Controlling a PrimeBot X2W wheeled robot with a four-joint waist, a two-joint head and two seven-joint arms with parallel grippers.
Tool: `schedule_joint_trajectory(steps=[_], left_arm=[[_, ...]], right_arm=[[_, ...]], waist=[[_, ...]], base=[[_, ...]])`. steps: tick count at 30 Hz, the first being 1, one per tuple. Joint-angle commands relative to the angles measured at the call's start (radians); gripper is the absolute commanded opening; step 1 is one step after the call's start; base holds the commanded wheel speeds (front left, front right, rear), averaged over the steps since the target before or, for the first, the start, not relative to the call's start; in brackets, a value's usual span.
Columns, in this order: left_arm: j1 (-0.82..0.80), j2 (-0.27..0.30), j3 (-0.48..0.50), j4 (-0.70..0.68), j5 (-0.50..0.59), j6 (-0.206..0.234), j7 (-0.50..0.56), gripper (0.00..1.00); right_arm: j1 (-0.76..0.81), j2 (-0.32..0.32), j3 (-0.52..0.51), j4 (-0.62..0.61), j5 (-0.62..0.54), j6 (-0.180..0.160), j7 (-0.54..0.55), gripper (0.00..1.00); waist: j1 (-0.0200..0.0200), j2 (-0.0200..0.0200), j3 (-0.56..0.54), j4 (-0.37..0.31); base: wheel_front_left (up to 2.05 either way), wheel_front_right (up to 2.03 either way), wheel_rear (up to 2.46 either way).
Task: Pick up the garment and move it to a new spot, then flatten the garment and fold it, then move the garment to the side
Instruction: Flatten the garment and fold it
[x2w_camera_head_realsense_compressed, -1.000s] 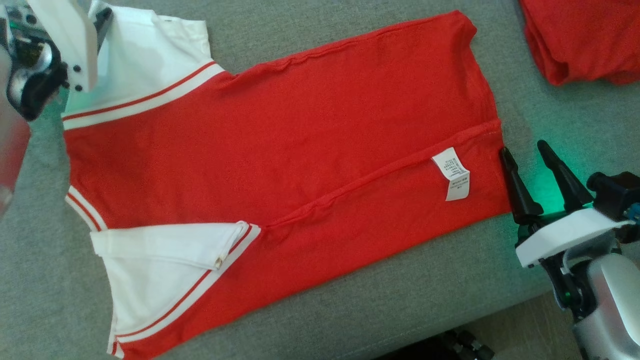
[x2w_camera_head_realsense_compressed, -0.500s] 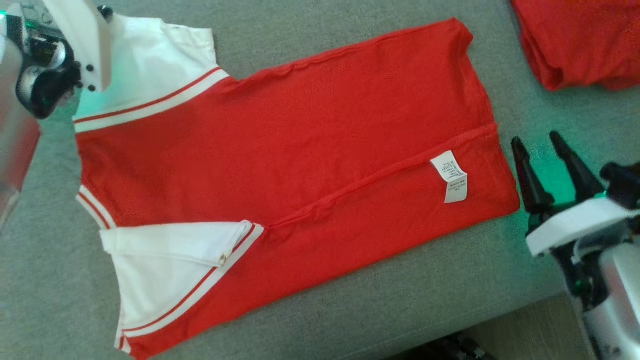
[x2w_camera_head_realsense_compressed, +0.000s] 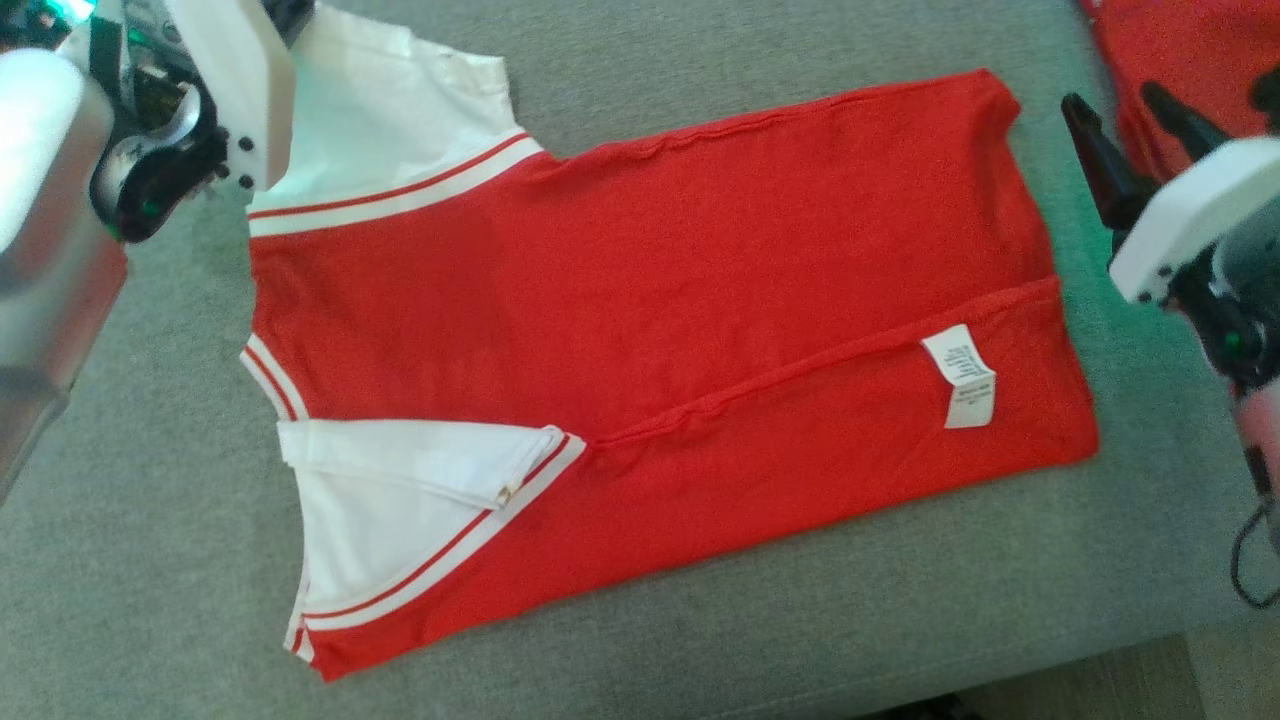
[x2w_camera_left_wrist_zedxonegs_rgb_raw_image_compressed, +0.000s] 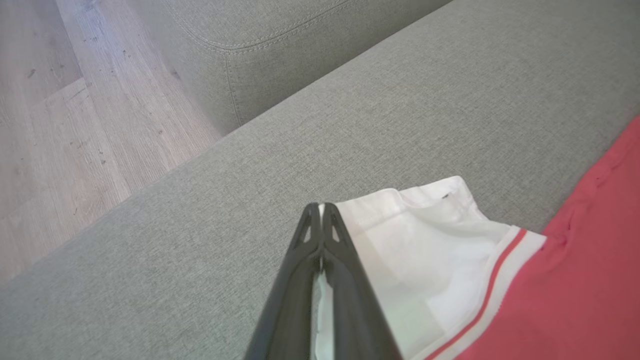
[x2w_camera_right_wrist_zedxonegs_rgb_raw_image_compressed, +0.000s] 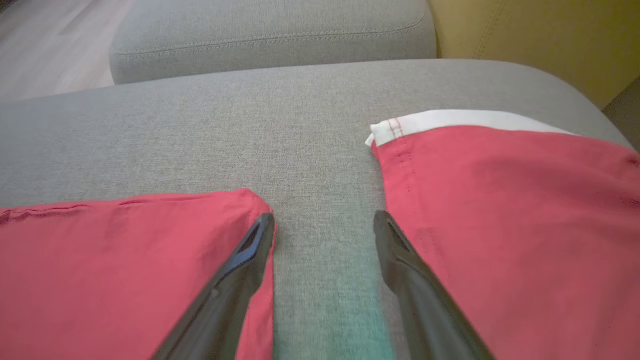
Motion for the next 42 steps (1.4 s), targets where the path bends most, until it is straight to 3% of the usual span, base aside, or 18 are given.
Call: schedule_joint_trajectory(steps=[1,9,17,18,19,22,28,36,42], left_arm=[[-0.07,0.044,0.032,-0.027,-0.009,0.002,-0.009,0.0],[-0.11,0.049,-0.018,-0.042,-0.027,0.002,-0.03,0.0],[-0.125,0.055,-0.059,-0.03,-0.053,0.002,-0.052,0.0],[-0.127,0.055,-0.063,-0.028,-0.056,0.002,-0.055,0.0],[-0.129,0.055,-0.068,-0.026,-0.059,0.002,-0.058,0.0],[-0.136,0.057,-0.086,-0.022,-0.069,0.002,-0.071,0.0],[-0.148,0.063,-0.109,-0.021,-0.059,0.002,-0.132,0.0],[-0.202,0.054,-0.109,0.033,0.021,0.002,-0.396,0.0],[-0.171,0.018,-0.111,0.073,-0.029,0.002,-0.492,0.0]], right_arm=[[-0.019,-0.014,0.017,-0.007,0.004,0.003,0.003,1.0],[-0.157,0.017,0.139,0.167,0.029,0.003,-0.016,1.0],[-0.212,0.009,0.266,0.257,0.065,0.003,-0.05,1.0],[-0.216,0.007,0.279,0.263,0.073,0.003,-0.056,0.83],[-0.221,0.006,0.292,0.267,0.078,0.003,-0.061,0.76],[-0.243,-0.005,0.344,0.284,0.095,0.003,-0.081,0.0],[-0.283,-0.019,0.377,0.304,0.114,0.003,-0.137,0.0],[-0.344,-0.018,0.337,0.369,0.155,0.003,-0.274,0.0],[-0.308,-0.045,0.322,0.383,0.216,0.003,-0.318,0.0]], waist=[[0.0,0.0,0.011,0.012],[0.0,0.0,0.039,0.042],[0.0,0.0,0.031,0.051],[0.0,0.0,0.03,0.051],[0.0,0.0,0.029,0.051],[0.0,0.0,0.027,0.051],[0.0,0.0,0.023,0.053],[0.0,0.0,0.001,0.068],[0.0,0.0,-0.046,0.1]], base=[[0.0,0.0,0.0],[0.0,0.0,0.0],[0.0,0.0,0.0],[0.0,0.0,0.0],[0.0,0.0,0.0],[0.0,0.0,0.0],[0.0,0.0,0.0],[0.0,0.0,0.0],[0.0,0.0,0.0]])
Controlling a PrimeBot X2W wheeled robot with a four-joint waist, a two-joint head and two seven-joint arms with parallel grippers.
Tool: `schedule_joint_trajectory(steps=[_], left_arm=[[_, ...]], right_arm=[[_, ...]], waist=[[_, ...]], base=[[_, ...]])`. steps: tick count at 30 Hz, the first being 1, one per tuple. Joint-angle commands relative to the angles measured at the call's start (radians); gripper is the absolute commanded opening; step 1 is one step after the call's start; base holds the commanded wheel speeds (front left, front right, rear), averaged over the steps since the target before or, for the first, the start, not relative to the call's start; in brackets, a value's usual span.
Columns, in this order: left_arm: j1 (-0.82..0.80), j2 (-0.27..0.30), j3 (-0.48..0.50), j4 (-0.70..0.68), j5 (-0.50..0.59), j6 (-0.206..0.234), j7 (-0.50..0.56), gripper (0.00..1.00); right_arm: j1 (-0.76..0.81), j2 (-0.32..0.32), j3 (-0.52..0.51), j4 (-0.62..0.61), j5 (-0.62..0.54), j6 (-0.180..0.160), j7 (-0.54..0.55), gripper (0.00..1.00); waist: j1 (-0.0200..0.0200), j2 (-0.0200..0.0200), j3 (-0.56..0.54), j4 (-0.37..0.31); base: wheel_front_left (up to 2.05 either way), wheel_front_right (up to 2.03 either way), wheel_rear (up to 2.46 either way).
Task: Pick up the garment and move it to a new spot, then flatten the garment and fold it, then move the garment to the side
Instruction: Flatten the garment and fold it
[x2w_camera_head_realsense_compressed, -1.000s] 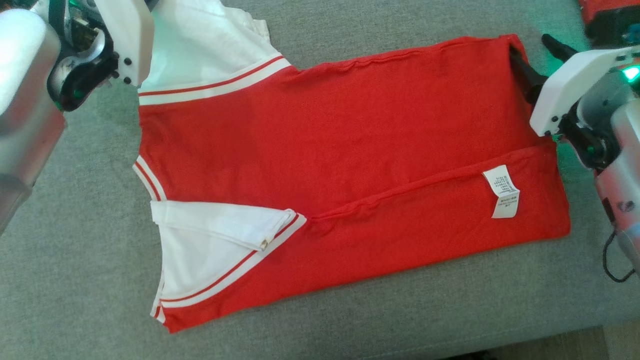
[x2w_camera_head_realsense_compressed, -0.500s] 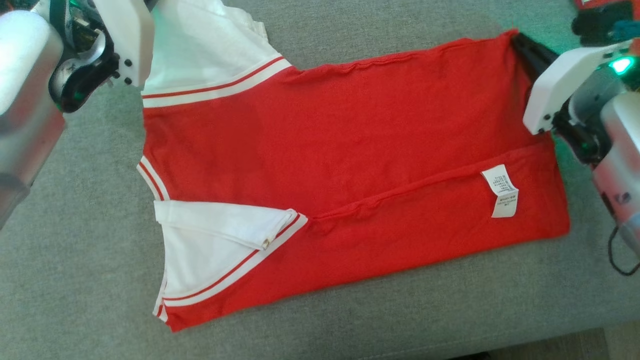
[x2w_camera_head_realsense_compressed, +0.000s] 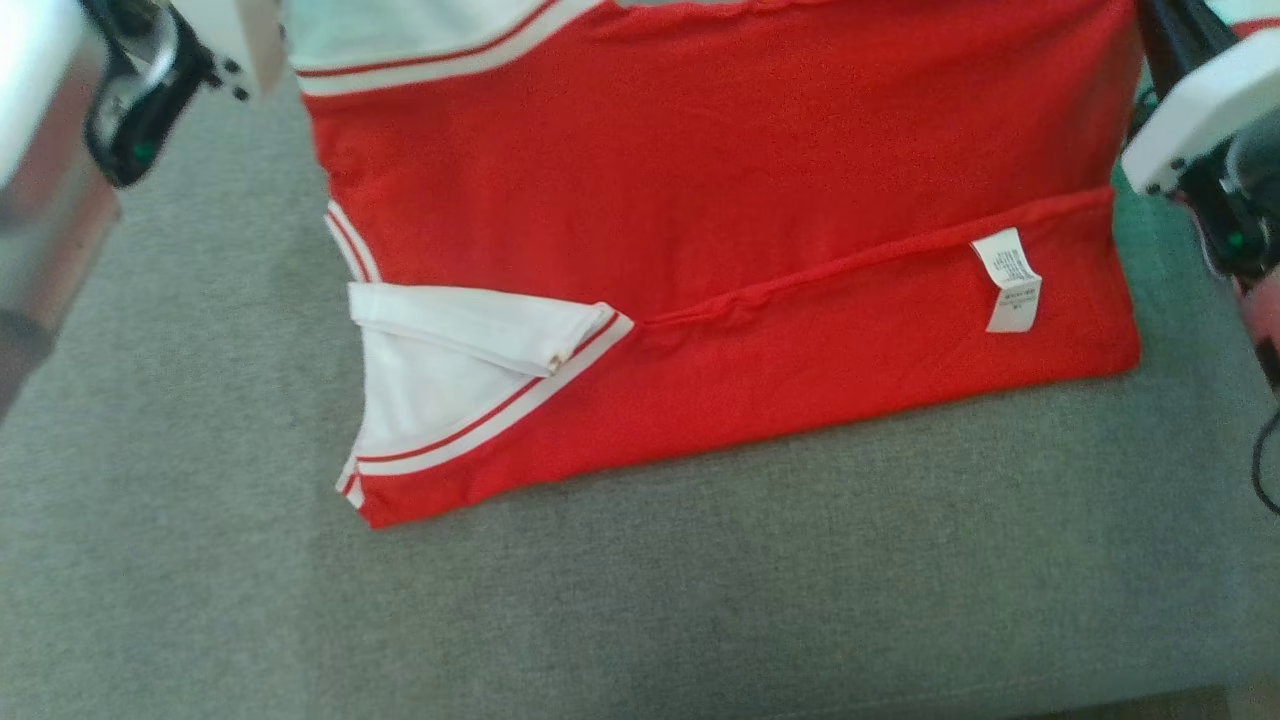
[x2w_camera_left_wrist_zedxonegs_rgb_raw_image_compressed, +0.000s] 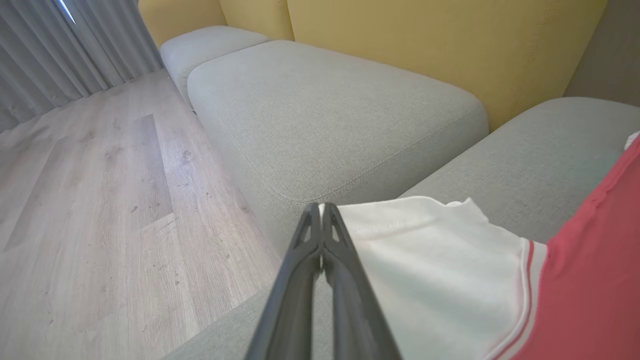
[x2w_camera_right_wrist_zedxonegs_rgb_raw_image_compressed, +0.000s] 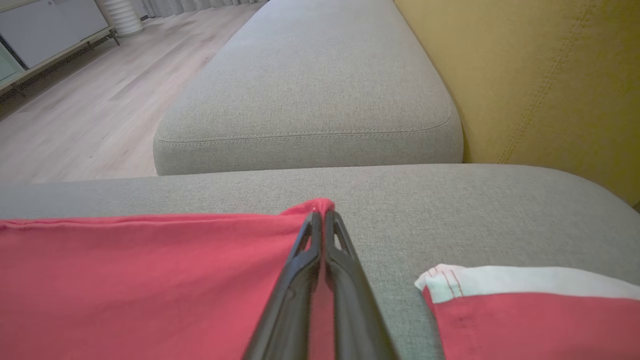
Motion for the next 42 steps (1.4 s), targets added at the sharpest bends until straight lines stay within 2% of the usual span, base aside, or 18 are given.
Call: schedule_joint_trajectory(steps=[1,10,14,25,26,29,33,34,35,36,38,40,41,42], left_arm=[[-0.022,0.035,0.039,-0.011,-0.015,0.002,-0.013,0.0],[0.161,0.094,-0.006,-0.119,-0.098,0.002,-0.09,0.0],[0.284,0.122,-0.019,-0.19,-0.125,0.019,-0.129,0.0],[0.551,0.23,-0.056,-0.462,-0.158,0.154,-0.184,0.0],[0.551,0.23,-0.056,-0.462,-0.158,0.154,-0.184,0.0],[0.613,0.252,-0.06,-0.534,-0.17,0.202,-0.201,0.0],[0.654,0.258,-0.062,-0.562,-0.183,0.226,-0.217,0.0],[0.668,0.257,-0.063,-0.567,-0.188,0.234,-0.221,0.0],[0.68,0.256,-0.064,-0.57,-0.193,0.24,-0.226,0.0],[0.69,0.254,-0.065,-0.573,-0.194,0.247,-0.232,0.0],[0.713,0.245,-0.063,-0.577,-0.203,0.26,-0.25,0.0],[0.739,0.235,-0.062,-0.576,-0.211,0.273,-0.269,0.36],[0.754,0.228,-0.059,-0.575,-0.217,0.281,-0.281,0.84],[0.771,0.219,-0.049,-0.573,-0.221,0.295,-0.299,1.0]], right_arm=[[0.039,-0.028,-0.001,-0.019,0.014,0.003,-0.018,0.0],[0.207,-0.084,-0.012,-0.052,0.078,0.003,-0.063,0.0],[0.287,-0.096,-0.024,-0.078,0.094,0.003,-0.083,0.0],[0.459,-0.117,-0.068,-0.156,0.095,0.003,-0.08,0.0],[0.459,-0.117,-0.068,-0.156,0.095,0.003,-0.08,0.0],[0.509,-0.115,-0.095,-0.184,0.087,0.003,-0.068,0.0],[0.537,-0.11,-0.12,-0.198,0.078,0.003,-0.061,0.0],[0.545,-0.106,-0.129,-0.202,0.073,0.003,-0.059,0.16],[0.553,-0.102,-0.138,-0.204,0.067,0.003,-0.057,0.49],[0.561,-0.097,-0.147,-0.206,0.061,0.003,-0.056,1.0],[0.581,-0.085,-0.172,-0.209,0.057,0.003,-0.057,1.0],[0.608,-0.074,-0.2,-0.219,0.053,0.003,-0.068,1.0],[0.625,-0.068,-0.216,-0.225,0.053,0.003,-0.075,1.0],[0.644,-0.062,-0.232,-0.234,0.054,0.003,-0.083,1.0]], waist=[[0.0,0.0,-0.023,0.018],[0.0,0.0,-0.114,0.071],[0.0,0.0,-0.152,0.089],[0.0,0.0,-0.196,0.114],[0.0,0.0,-0.196,0.114],[0.0,0.0,-0.19,0.114],[0.0,0.0,-0.183,0.11],[0.0,0.0,-0.181,0.108],[0.0,0.0,-0.181,0.106],[0.0,0.0,-0.181,0.105],[0.0,0.0,-0.185,0.103],[0.0,0.0,-0.197,0.102],[0.0,0.0,-0.203,0.102],[0.0,0.0,-0.212,0.101]], base=[[0.0,0.0,0.0],[0.0,0.0,0.0],[0.0,0.0,0.0],[0.0,0.0,0.0],[0.0,0.0,0.0],[0.0,0.0,0.0],[0.0,0.0,0.0],[0.0,0.0,0.0],[0.0,0.0,0.0],[0.0,0.0,0.0],[0.0,0.0,0.0],[0.0,0.0,0.0],[0.0,0.0,0.0],[0.0,0.0,0.0]])
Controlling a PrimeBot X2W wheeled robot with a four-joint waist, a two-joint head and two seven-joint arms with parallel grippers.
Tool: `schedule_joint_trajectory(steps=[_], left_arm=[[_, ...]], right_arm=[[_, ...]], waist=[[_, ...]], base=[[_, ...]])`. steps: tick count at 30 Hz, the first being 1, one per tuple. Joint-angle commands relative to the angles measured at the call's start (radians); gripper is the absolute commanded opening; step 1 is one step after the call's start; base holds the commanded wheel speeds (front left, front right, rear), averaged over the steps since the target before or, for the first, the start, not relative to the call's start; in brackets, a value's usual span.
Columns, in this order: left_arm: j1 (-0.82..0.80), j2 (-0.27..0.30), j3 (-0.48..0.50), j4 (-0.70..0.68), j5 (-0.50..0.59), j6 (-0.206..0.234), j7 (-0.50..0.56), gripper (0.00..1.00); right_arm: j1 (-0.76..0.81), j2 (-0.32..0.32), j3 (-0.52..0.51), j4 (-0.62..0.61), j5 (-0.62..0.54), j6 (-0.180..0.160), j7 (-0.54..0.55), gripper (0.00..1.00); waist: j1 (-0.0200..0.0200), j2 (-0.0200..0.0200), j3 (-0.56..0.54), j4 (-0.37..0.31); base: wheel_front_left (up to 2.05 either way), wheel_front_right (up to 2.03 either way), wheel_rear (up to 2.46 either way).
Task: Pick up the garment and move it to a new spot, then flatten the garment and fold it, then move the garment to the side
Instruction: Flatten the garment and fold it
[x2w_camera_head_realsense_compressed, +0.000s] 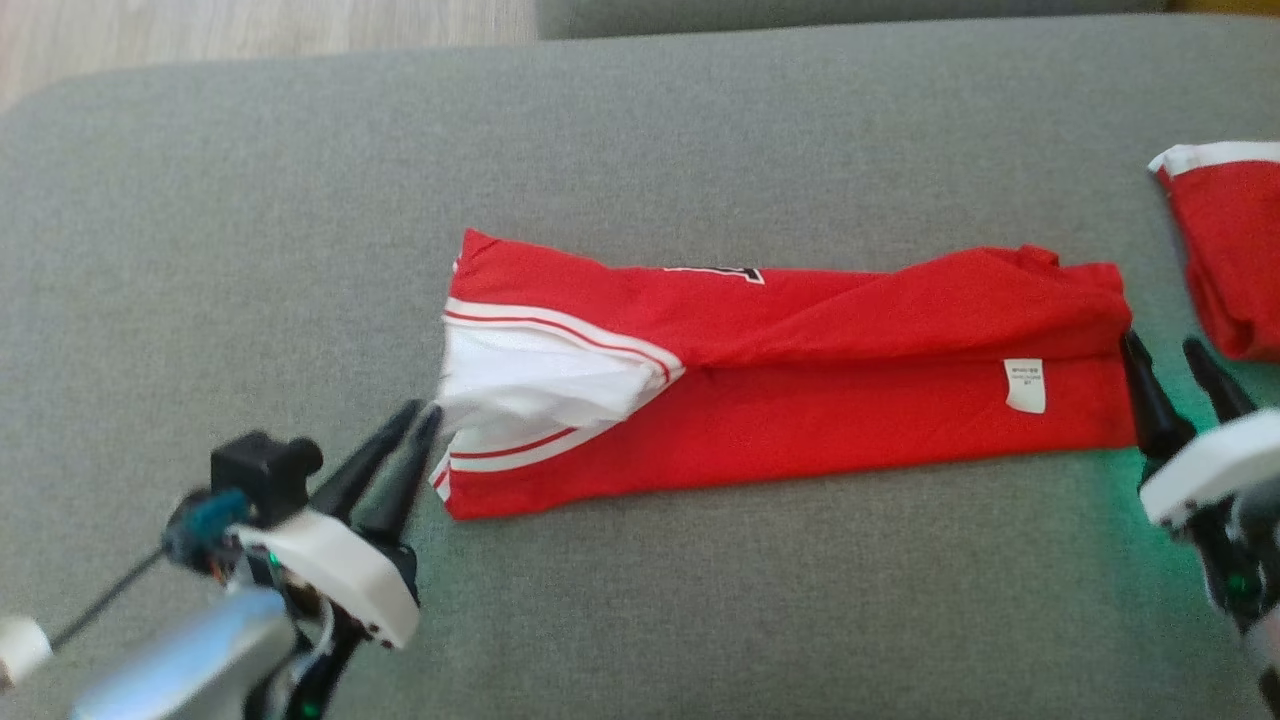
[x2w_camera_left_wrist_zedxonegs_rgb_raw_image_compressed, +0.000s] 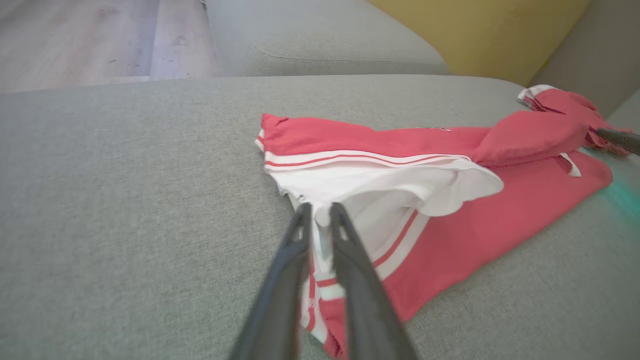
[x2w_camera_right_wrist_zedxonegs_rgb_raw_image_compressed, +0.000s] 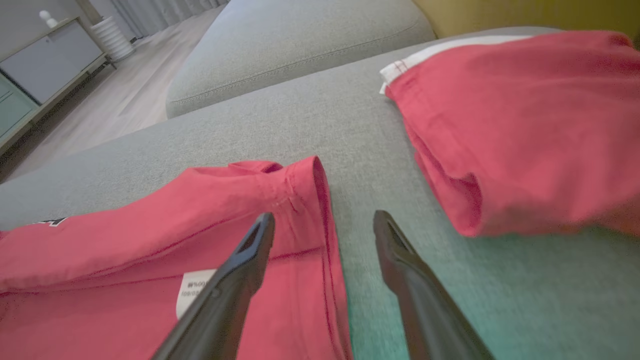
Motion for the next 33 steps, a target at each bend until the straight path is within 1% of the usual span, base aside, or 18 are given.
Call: schedule_joint_trajectory(steps=[1,3,5,6,8,10,13,15,18,22,27,28,30,31,33], left_arm=[[0.01,0.014,0.062,-0.012,-0.012,0.028,-0.031,1.0],[0.055,-0.01,0.08,-0.013,-0.009,0.058,-0.052,1.0],[0.107,-0.045,0.127,-0.015,0.002,0.102,-0.064,1.0],[0.129,-0.063,0.161,-0.02,0.03,0.126,-0.066,1.0],[0.192,-0.114,0.259,-0.042,0.114,0.179,-0.066,1.0],[0.266,-0.167,0.34,-0.068,0.221,0.224,-0.067,1.0],[0.368,-0.245,0.433,-0.105,0.386,0.273,-0.067,1.0],[0.426,-0.299,0.481,-0.128,0.476,0.293,-0.067,1.0],[0.487,-0.365,0.522,-0.149,0.591,0.295,-0.067,1.0],[0.529,-0.43,0.549,-0.153,0.698,0.264,-0.067,1.0],[0.54,-0.492,0.585,-0.141,0.771,0.213,-0.067,1.0],[0.54,-0.492,0.585,-0.141,0.771,0.213,-0.067,1.0],[0.541,-0.512,0.597,-0.133,0.791,0.19,-0.067,1.0],[0.543,-0.53,0.612,-0.127,0.808,0.172,-0.067,1.0],[0.546,-0.545,0.632,-0.124,0.823,0.157,-0.067,1.0]], right_arm=[[0.044,-0.009,-0.015,-0.035,-0.002,0.003,-0.023,1.0],[0.087,0.009,-0.047,-0.057,-0.006,0.003,-0.042,1.0],[0.131,0.031,-0.08,-0.078,-0.015,0.003,-0.057,1.0],[0.151,0.041,-0.096,-0.088,-0.023,0.003,-0.064,1.0],[0.189,0.064,-0.131,-0.106,-0.04,0.003,-0.072,1.0],[0.218,0.088,-0.166,-0.118,-0.058,0.003,-0.07,1.0],[0.23,0.118,-0.227,-0.117,-0.094,0.003,-0.06,1.0],[0.215,0.141,-0.268,-0.107,-0.119,0.003,-0.044,1.0],[0.167,0.164,-0.33,-0.071,-0.176,0.003,-0.018,1.0],[0.071,0.178,-0.411,0.012,-0.275,0.003,0.019,1.0],[-0.038,0.189,-0.486,0.139,-0.397,0.003,0.062,1.0],[-0.038,0.189,-0.486,0.139,-0.397,0.003,0.062,1.0],[-0.058,0.196,-0.509,0.199,-0.441,0.003,0.087,1.0],[-0.065,0.206,-0.521,0.243,-0.473,0.003,0.106,1.0],[-0.062,0.222,-0.523,0.265,-0.486,0.003,0.113,1.0]], waist=[[0.0,-0.0001,-0.017,-0.002],[0.0,-0.0001,-0.036,-0.007],[0.0,-0.0001,-0.055,-0.009],[0.0,-0.0001,-0.064,-0.008],[0.0,-0.0001,-0.083,-0.002],[0.0,-0.0001,-0.102,0.005],[0.0,-0.0001,-0.12,0.024],[0.0,-0.0001,-0.125,0.039],[0.0,-0.0001,-0.122,0.068],[0.0,-0.0001,-0.106,0.108],[0.0,-0.0001,-0.077,0.135],[0.0,-0.0001,-0.077,0.135],[0.0,-0.0001,-0.07,0.14],[0.0,-0.0001,-0.065,0.14],[0.0,-0.0001,-0.064,0.135]], base=[[0.0,0.0,0.0],[0.0,0.0,0.0],[0.0,0.0,0.0],[0.0,0.0,0.0],[0.0,0.0,0.0],[0.0,0.0,0.0],[0.0,0.0,0.0],[0.0,0.0,0.0],[0.0,0.0,0.0],[0.0,0.0,0.0],[0.0,0.0,0.0],[0.0,0.0,0.0],[0.0,0.0,0.0],[0.0,0.0,0.0],[0.0,0.0,0.0]])
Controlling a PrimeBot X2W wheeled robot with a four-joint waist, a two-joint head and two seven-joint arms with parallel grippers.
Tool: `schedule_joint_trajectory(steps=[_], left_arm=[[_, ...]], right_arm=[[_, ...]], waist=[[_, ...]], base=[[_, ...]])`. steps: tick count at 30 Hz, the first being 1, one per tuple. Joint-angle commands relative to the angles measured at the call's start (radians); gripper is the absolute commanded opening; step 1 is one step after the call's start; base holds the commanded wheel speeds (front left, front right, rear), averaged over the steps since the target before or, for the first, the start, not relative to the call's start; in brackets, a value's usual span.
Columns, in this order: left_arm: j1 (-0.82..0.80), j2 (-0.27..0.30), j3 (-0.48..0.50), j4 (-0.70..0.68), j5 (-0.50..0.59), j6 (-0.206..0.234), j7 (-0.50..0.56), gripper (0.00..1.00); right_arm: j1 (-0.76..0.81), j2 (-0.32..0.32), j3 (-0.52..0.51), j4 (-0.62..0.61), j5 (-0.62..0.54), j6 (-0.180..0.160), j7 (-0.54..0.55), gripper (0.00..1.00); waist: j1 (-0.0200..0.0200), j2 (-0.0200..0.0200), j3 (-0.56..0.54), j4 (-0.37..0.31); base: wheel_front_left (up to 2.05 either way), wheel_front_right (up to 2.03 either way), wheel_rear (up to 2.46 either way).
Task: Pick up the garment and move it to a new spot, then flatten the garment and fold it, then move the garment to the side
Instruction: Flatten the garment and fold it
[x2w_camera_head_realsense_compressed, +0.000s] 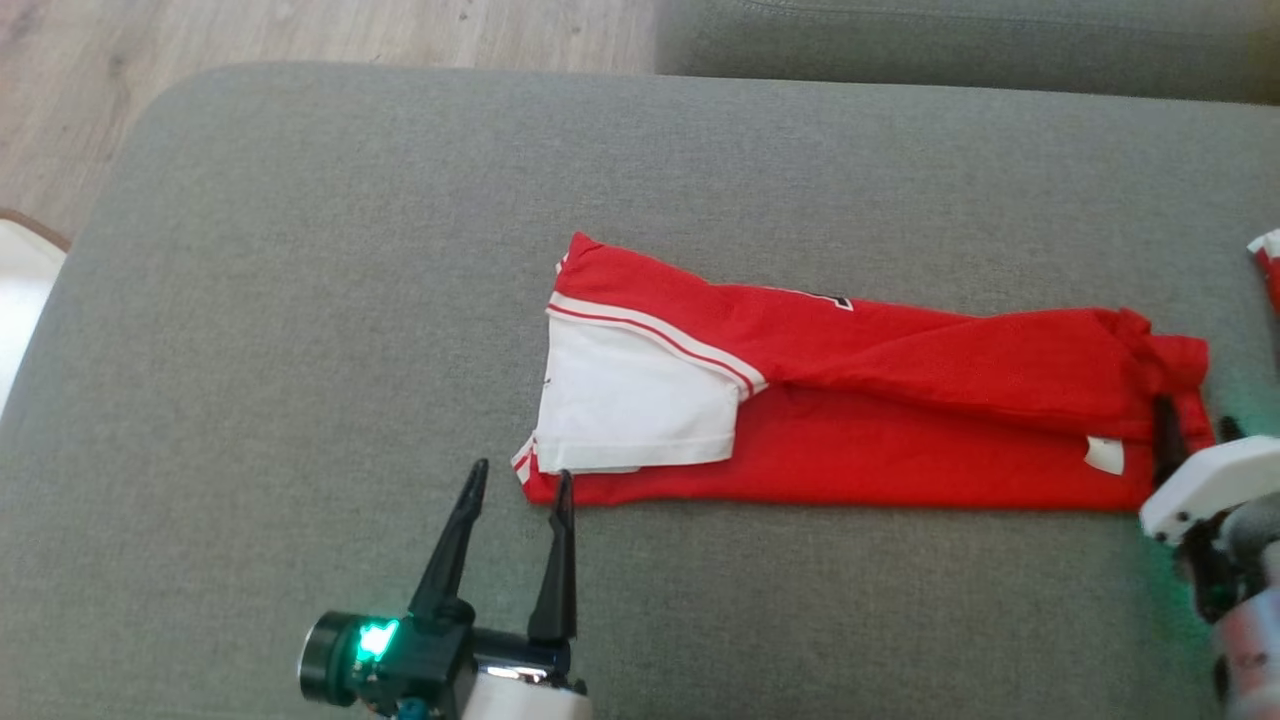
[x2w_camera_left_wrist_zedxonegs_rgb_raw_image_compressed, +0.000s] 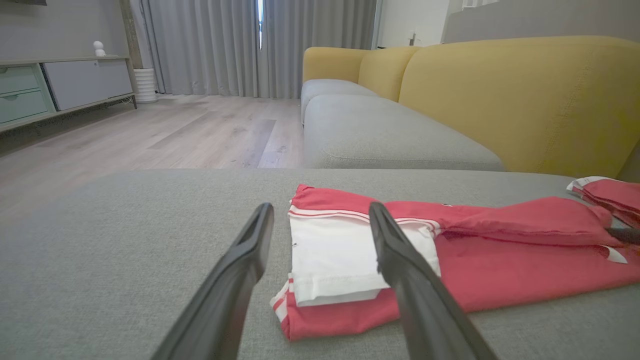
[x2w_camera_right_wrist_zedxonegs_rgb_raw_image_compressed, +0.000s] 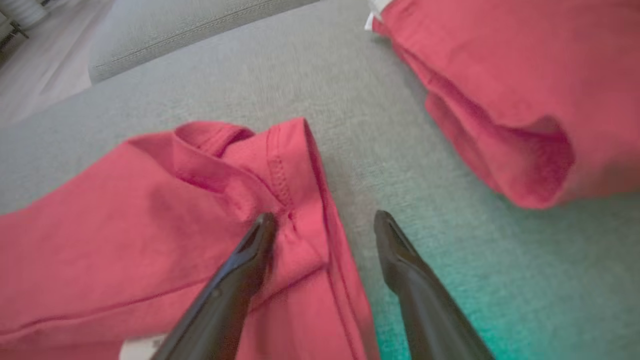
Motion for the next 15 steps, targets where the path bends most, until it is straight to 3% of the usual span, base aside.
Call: schedule_joint_trajectory(steps=[1,5,6,7,8,9,15], left_arm=[[-0.008,-0.007,0.042,-0.026,0.009,-0.003,-0.009,1.0],[0.012,-0.026,0.073,-0.019,0.032,-0.034,-0.009,1.0],[0.016,-0.03,0.081,-0.017,0.038,-0.04,-0.009,1.0],[0.019,-0.034,0.088,-0.017,0.043,-0.045,-0.009,1.0],[0.021,-0.038,0.094,-0.016,0.048,-0.052,-0.009,1.0],[0.023,-0.042,0.098,-0.015,0.054,-0.059,-0.009,1.0],[0.031,-0.057,0.13,-0.01,0.081,-0.092,-0.009,1.0]], right_arm=[[0.0,-0.003,0.018,-0.022,-0.004,0.003,-0.003,1.0],[0.034,0.044,0.021,-0.019,0.002,0.003,0.001,0.99],[0.042,0.056,0.025,-0.025,0.005,0.003,0.0,0.86],[0.049,0.067,0.03,-0.033,0.011,0.003,0.0,0.56],[0.055,0.076,0.032,-0.039,0.019,0.003,0.001,0.17],[0.06,0.083,0.034,-0.045,0.028,0.003,0.003,0.0],[0.075,0.109,0.051,-0.094,0.09,0.003,-0.012,0.0]], waist=[[-0.0003,0.0,-0.002,-0.007],[-0.0003,0.0,-0.013,-0.03],[-0.0003,0.0,-0.015,-0.036],[-0.0003,0.0,-0.016,-0.042],[-0.0003,0.0,-0.017,-0.048],[-0.0003,0.0,-0.018,-0.052],[-0.0003,0.0,-0.03,-0.075]], base=[[0.0,0.0,0.0],[0.0,0.0,0.0],[0.0,0.0,0.0],[0.0,0.0,0.0],[0.0,0.0,0.0],[0.0,0.0,0.0],[0.0,0.0,0.0]])
